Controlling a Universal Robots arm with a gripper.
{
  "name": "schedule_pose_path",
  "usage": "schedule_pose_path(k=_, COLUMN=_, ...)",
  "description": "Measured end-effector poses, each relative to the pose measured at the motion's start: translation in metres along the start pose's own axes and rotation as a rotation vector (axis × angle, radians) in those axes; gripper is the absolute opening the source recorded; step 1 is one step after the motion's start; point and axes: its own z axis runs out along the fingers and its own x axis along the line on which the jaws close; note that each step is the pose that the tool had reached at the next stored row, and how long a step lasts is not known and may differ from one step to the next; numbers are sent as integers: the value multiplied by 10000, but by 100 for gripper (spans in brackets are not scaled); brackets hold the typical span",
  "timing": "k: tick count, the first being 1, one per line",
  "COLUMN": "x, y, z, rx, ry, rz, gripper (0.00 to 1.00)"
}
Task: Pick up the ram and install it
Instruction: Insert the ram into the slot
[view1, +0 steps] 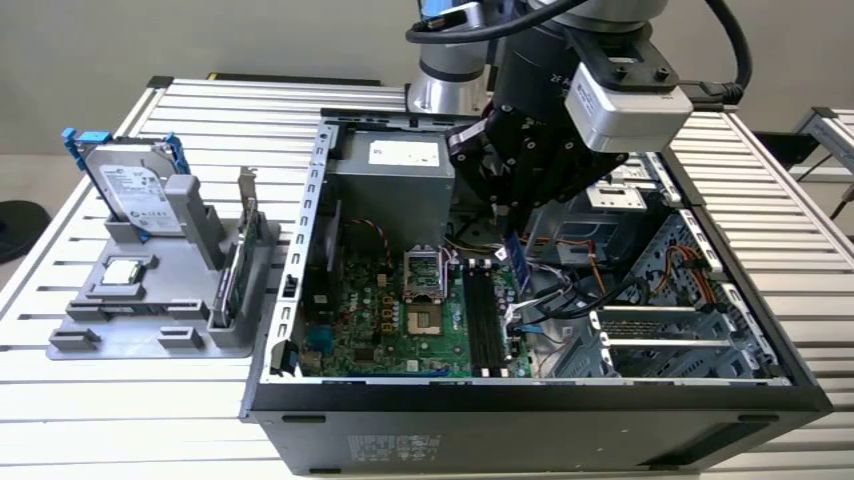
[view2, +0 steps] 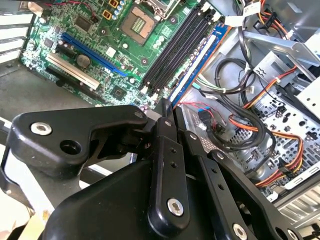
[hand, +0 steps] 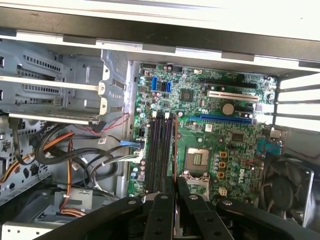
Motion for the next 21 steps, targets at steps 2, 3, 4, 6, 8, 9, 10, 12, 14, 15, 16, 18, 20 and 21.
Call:
schedule_pose_path(k=2, x=0, y=0, z=6, rx=-6, ry=0, rz=1, gripper=0)
schedule_pose_path(k=3, x=1, y=0, z=9, rx=-8, ry=0, rz=1, gripper=0)
schedule_pose_path(k=4, x=1, y=0, z=12, rx=-12, ry=0, rz=-1, gripper=0)
schedule_pose_path(k=6, x=1, y=0, z=17, rx=-19, ry=-1, rz=0, gripper=0)
schedule_pose_path(k=8, x=0, y=0, z=26, rx=-27, ry=-1, rz=1, gripper=0)
schedule_pose_path(k=9, x=1, y=0, z=28, rx=-30, ry=-2, rz=0, gripper=0)
schedule_pose_path(k=10, x=1, y=0, z=31, rx=-33, ry=-2, rz=1, gripper=0)
schedule_pose_path(k=12, x=1, y=0, z=37, rx=-37, ry=-2, rz=1, gripper=0)
schedule_pose_path(k=14, x=1, y=0, z=43, rx=-43, ry=-2, rz=1, gripper=0)
schedule_pose_path(k=15, x=1, y=0, z=46, rx=-45, ry=-3, rz=0, gripper=0)
schedule_pose_path(k=16, x=1, y=0, z=49, rx=-48, ry=-3, rz=0, gripper=0)
schedule_pose_path(k=18, x=1, y=0, z=54, rx=-54, ry=-4, rz=1, gripper=0)
schedule_pose_path(k=20, x=1, y=0, z=60, rx=-59, ry=-4, rz=1, gripper=0)
schedule_pose_path(k=21, x=1, y=0, z=63, rx=-63, ry=-4, rz=1, gripper=0)
